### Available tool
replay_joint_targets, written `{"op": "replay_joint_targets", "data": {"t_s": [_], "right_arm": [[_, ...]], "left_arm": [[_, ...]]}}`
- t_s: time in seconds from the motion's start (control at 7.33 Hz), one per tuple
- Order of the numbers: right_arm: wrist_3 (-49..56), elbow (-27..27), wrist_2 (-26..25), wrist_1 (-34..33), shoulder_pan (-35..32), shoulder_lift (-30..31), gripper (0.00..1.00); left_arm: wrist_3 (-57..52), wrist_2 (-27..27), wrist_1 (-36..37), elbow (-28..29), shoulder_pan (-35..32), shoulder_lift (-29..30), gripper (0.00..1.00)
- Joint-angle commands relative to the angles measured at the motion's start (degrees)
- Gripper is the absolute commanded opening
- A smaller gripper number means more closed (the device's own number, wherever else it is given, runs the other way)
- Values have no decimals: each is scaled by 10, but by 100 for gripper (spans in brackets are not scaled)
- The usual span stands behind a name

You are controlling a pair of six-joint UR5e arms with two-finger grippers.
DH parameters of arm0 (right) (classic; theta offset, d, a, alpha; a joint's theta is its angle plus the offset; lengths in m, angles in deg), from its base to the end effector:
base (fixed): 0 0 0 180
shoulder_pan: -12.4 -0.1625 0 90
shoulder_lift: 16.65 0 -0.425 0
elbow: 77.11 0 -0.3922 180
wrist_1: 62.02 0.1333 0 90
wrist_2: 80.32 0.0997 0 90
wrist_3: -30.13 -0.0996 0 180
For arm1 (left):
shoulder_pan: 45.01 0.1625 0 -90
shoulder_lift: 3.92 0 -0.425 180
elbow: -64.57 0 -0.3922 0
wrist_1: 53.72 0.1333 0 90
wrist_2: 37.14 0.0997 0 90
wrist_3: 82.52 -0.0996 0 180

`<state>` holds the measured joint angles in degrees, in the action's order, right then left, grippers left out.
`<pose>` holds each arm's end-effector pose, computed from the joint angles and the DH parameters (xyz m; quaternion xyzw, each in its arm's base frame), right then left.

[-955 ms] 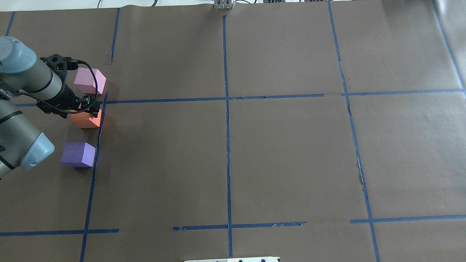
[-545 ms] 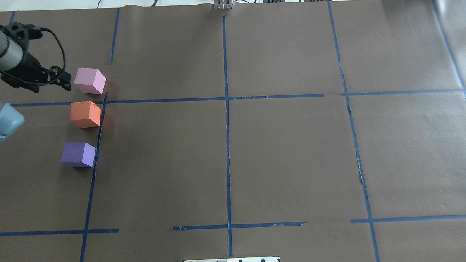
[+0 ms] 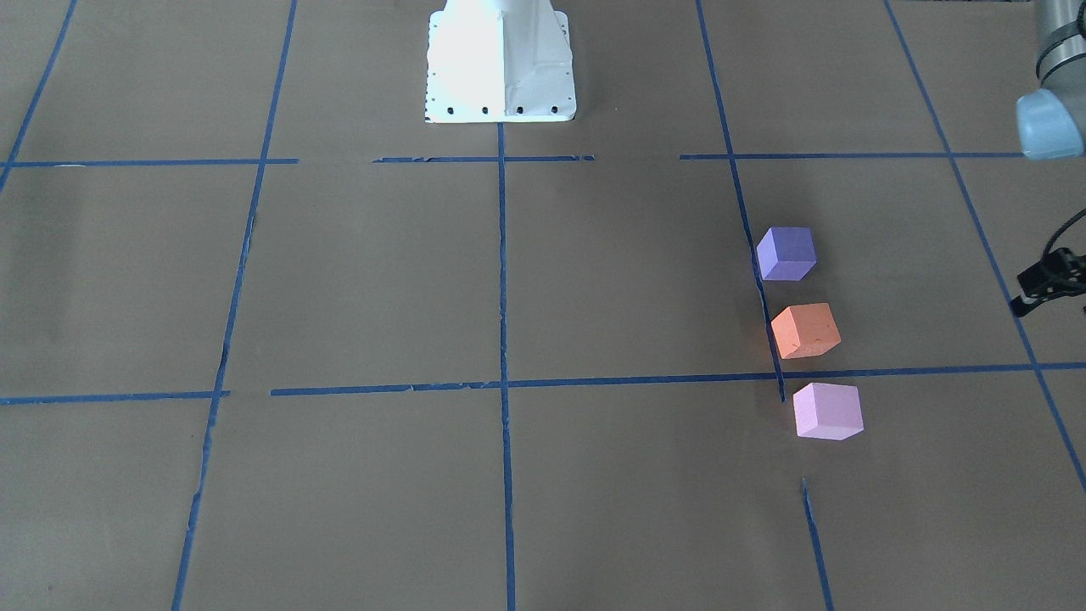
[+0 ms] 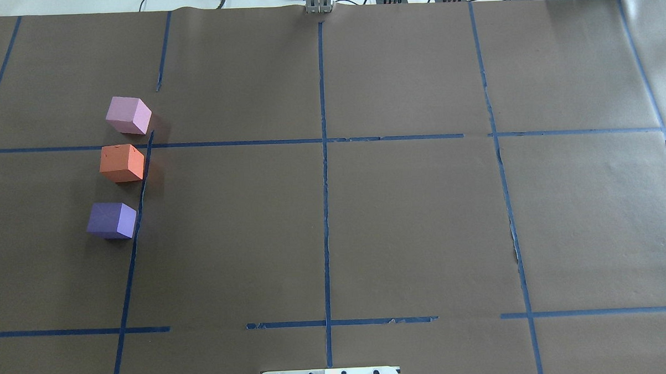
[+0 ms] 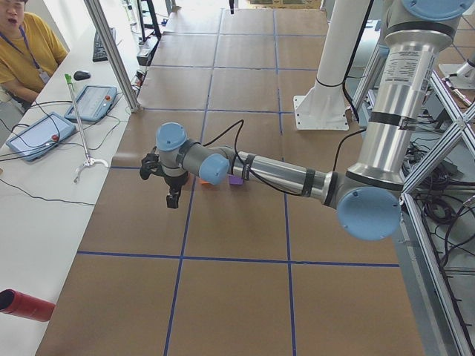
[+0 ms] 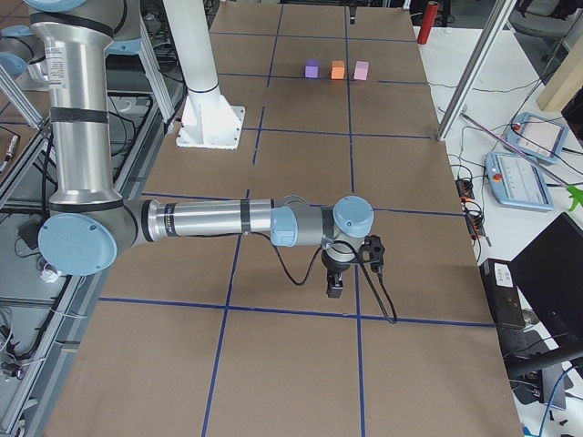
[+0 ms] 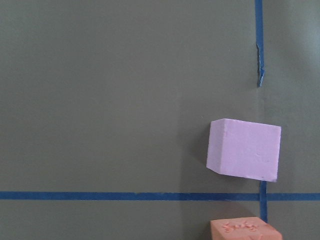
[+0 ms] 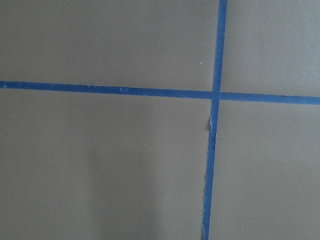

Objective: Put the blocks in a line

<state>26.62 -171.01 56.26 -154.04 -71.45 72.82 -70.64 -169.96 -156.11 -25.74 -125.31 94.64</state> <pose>0.0073 -0.5011 0.6214 -0.0140 -0.3955 -0.0295 0.9179 0.0314 -0.5731 0.5542 0.1015 0.3846 0.0499 0.9161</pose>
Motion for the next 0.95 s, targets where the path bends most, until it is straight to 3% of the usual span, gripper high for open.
{"op": "replay_joint_targets", "data": {"t_s": [0.0, 0.82], "right_arm": [[0, -1, 0, 0, 0, 0, 100], [0, -1, 0, 0, 0, 0, 100]], "left_arm": [[-200, 4, 11, 15, -55, -59, 100], [-155, 4, 41, 12, -65, -76, 100]]}}
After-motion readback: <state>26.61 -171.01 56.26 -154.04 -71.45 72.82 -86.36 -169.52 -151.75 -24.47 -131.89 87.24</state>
